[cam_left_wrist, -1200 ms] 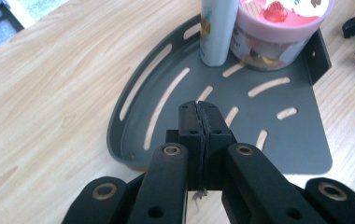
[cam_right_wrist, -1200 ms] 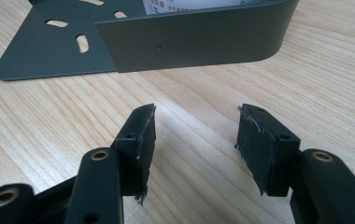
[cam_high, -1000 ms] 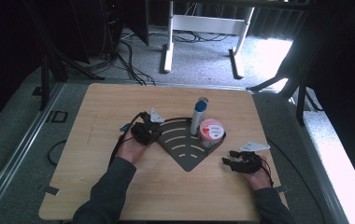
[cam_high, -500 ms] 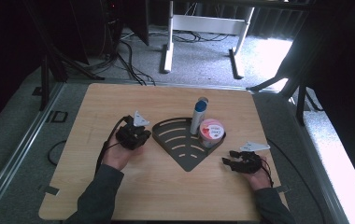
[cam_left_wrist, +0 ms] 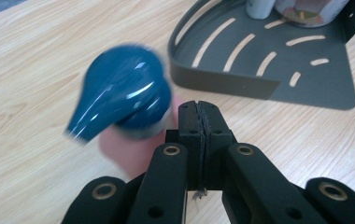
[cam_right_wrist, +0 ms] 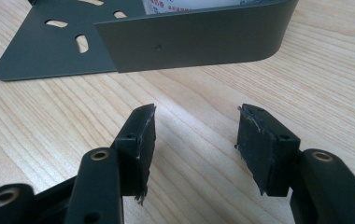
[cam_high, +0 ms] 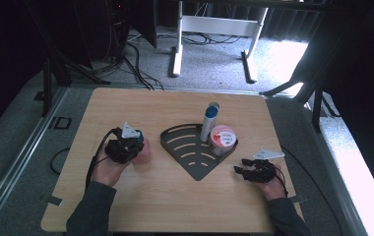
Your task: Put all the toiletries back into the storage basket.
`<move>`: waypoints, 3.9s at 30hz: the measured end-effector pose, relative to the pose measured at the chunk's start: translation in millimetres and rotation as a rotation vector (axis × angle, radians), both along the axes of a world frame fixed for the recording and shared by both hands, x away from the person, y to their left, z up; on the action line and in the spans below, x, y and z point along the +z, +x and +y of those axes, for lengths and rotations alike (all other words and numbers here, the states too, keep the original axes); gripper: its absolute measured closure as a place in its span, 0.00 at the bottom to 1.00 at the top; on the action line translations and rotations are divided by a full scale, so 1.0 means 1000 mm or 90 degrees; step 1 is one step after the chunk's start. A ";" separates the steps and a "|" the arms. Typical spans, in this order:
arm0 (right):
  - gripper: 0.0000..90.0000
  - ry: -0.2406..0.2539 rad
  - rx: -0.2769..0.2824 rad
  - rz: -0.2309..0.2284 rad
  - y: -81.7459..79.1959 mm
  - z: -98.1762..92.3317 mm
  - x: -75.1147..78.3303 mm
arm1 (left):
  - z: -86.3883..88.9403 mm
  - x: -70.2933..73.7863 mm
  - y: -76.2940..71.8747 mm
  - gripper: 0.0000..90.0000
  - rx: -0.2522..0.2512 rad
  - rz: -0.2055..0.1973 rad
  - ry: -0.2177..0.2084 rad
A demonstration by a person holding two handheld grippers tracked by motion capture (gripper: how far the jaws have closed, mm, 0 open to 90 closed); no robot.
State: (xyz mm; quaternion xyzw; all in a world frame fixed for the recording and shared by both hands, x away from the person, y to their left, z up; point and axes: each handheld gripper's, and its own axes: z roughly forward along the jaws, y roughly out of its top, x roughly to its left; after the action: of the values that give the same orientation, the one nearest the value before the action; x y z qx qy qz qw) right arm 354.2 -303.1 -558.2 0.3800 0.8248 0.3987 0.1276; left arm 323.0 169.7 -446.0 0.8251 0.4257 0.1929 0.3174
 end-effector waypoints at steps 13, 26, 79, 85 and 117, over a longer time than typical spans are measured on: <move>0.52 0.000 0.000 0.000 0.000 0.000 0.000 | 0.016 0.002 -0.010 0.99 0.045 -0.020 -0.004; 0.52 0.001 0.000 0.001 0.000 0.000 0.000 | 0.025 0.007 -0.002 0.99 0.073 -0.030 -0.015; 0.52 0.002 -0.001 0.001 0.000 0.000 0.000 | 0.007 -0.011 0.027 0.50 0.084 -0.014 0.011; 0.52 0.003 -0.001 0.001 0.000 0.000 0.000 | 0.004 -0.014 0.033 0.46 0.083 -0.016 0.014; 0.51 0.005 -0.001 0.003 0.000 -0.001 0.000 | 0.007 -0.020 0.055 0.56 0.083 -0.020 -0.043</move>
State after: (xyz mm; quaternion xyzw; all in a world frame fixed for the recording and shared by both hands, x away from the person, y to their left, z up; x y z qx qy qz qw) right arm 354.6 -303.7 -558.2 0.3819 0.8234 0.4009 0.1245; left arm 378.2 176.6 -466.1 0.7815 0.4794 0.2117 0.3384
